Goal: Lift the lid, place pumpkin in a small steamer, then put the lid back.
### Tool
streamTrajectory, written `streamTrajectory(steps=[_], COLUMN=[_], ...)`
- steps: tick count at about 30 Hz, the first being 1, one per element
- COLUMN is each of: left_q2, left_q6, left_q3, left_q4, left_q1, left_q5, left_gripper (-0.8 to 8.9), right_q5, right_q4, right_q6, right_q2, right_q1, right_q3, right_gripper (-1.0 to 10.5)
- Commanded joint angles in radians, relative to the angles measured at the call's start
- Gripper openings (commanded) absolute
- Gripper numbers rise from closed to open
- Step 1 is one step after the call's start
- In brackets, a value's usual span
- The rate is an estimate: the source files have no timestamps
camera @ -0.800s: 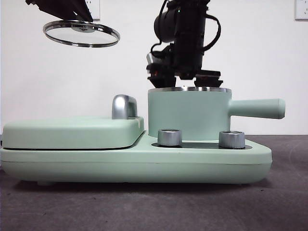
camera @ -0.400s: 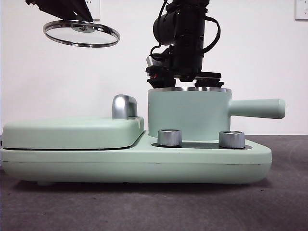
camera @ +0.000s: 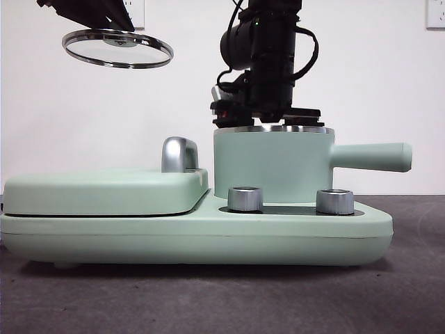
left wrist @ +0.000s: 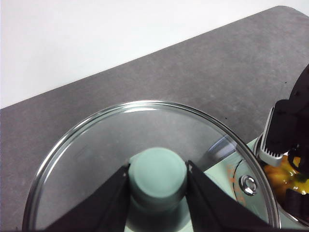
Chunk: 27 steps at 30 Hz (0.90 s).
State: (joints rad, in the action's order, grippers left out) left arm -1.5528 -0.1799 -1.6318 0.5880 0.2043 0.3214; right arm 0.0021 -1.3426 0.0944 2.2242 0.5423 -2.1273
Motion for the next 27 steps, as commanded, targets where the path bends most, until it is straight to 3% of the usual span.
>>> streamTrajectory(steps=[1,6,14,16,22,27], left_q2=[-0.004,-0.004,-0.004,-0.004,-0.004,-0.004], left_q6=[0.005,0.005,0.006,0.010,0.017,0.016], left_q3=[-0.033,-0.033,-0.033,-0.033,-0.033,-0.032], left_q4=[-0.027,-0.027,-0.027,-0.026,-0.022,0.003], left_q1=[0.003,0.003,0.003,0.003,0.008,0.051], left_q5=[0.012,0.013,0.013,0.013,0.019,0.019], left_gripper=[1.13,1.13,1.13,1.13,1.13,1.13], right_q5=[0.008,0.027,0.034,0.077,0.083,0.075], right_q4=[-0.074,-0.074,-0.074,-0.077,-0.080,-0.079], right_q6=[0.009,0.009,0.002,0.002,-0.001,-0.008], right_q2=[0.024,0.024,-0.034,-0.092,-0.394,-0.784], right_q1=[0.006,0.004,0.008,0.008,0.022,0.026], right_q3=[-0.005,-0.007,-0.100,-0.102,-0.024,0.326], right_gripper=[3.0,5.0,5.0,5.0,5.0,5.0])
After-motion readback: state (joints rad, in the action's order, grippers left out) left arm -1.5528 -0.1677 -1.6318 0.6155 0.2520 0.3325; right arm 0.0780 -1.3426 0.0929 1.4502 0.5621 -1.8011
